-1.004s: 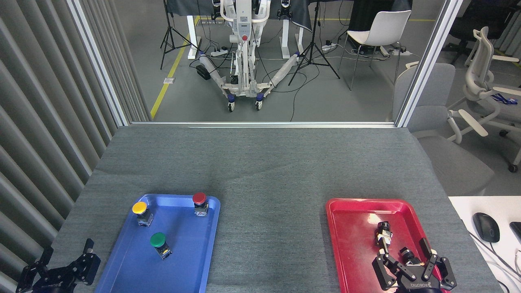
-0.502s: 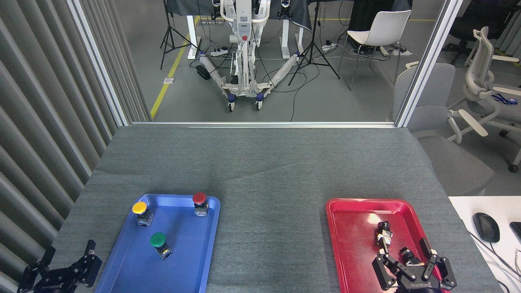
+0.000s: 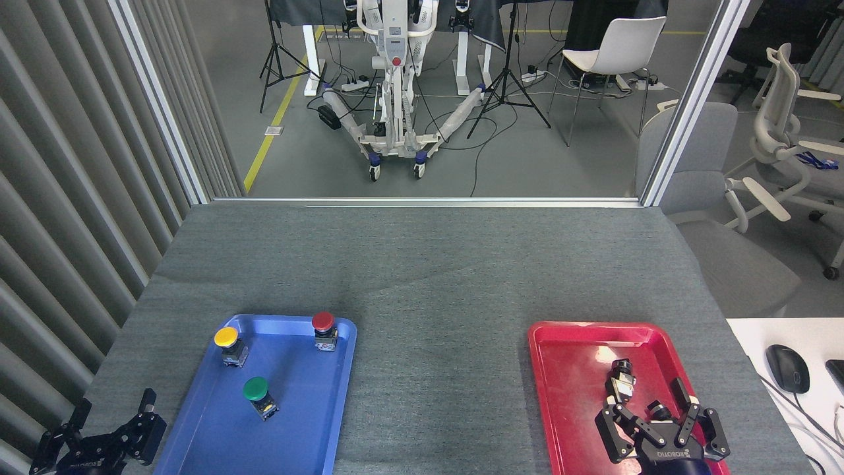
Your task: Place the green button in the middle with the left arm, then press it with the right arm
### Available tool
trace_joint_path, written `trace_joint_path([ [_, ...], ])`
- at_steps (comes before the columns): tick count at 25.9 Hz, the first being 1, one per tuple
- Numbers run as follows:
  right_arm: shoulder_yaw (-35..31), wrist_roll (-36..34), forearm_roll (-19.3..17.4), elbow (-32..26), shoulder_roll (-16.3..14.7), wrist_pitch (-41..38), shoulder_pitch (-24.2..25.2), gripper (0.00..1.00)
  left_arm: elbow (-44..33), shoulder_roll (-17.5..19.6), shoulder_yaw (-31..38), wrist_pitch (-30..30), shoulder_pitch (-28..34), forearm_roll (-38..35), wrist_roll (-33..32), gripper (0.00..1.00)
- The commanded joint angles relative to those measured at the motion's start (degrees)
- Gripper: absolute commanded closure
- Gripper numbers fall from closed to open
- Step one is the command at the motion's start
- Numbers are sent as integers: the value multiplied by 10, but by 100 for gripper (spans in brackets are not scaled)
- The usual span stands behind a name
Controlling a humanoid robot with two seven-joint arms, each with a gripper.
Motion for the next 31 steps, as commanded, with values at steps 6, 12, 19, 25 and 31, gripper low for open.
trace_joint_path([
  [6, 20, -2, -47, 8, 7, 1, -6, 0, -1, -2, 0, 0, 2, 0, -2, 1],
  [12, 20, -2, -46, 9, 9, 4, -6, 0, -2, -3, -1, -4, 4, 0, 1, 1],
  [19, 20, -2, -16, 9, 10, 12, -5, 0, -3, -6, -1, -5, 4, 0, 4, 1],
  [25, 23, -2, -17, 19, 19, 20, -5, 0, -2, 8, -89, -40, 2, -61, 0, 1],
  [31, 44, -2, -19, 24, 20, 22, -4, 0, 17, 1, -132, -61, -11, -136, -4, 1],
])
